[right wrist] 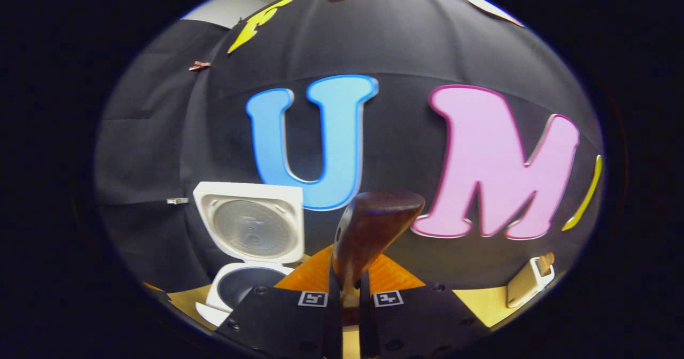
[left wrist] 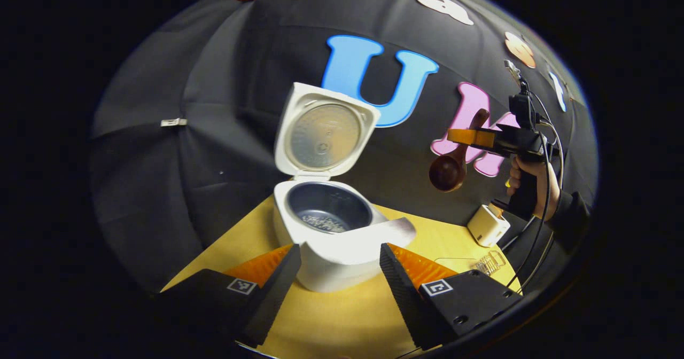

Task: Close the left gripper, press the button to open the rice cooker; take a wooden spoon from the chopstick holder with the right hand, scoop a spoonful of rice and pour it into the rice cooker, then put the wooden spoon back into the chopstick holder.

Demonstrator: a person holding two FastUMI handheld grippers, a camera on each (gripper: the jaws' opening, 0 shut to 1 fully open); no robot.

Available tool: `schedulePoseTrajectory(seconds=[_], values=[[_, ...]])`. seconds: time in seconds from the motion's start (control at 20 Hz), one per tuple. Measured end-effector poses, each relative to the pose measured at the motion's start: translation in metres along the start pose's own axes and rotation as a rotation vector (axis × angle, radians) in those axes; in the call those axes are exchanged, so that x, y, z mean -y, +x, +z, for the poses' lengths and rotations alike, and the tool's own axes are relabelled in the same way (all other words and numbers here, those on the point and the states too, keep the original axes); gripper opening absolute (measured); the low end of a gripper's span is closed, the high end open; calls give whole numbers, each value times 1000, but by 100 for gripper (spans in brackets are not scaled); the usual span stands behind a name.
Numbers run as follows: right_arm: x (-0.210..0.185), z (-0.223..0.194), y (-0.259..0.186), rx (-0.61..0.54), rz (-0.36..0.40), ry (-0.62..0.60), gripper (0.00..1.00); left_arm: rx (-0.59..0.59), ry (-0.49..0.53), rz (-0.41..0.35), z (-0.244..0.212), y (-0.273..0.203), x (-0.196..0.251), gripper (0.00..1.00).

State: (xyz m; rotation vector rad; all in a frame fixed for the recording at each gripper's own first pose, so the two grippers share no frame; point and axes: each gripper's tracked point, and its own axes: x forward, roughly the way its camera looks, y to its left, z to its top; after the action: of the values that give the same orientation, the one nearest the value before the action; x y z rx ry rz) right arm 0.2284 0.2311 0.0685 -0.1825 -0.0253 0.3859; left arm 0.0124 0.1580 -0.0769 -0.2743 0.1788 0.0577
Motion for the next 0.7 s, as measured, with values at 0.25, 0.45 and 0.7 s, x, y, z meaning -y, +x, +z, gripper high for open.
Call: schedulePoseTrajectory(seconds=[0.25, 0.45, 0.7], values=[[107, -7, -41, -9, -150, 81, 16, -21, 40, -83, 0, 13, 55, 96], [180, -20, -77, -22, -253, 101, 16, -31, 60, -123, 0, 28, 91, 96], [249, -54, -122, -61, -375, 139, 16, -30, 74, -130, 5, 40, 118, 96]])
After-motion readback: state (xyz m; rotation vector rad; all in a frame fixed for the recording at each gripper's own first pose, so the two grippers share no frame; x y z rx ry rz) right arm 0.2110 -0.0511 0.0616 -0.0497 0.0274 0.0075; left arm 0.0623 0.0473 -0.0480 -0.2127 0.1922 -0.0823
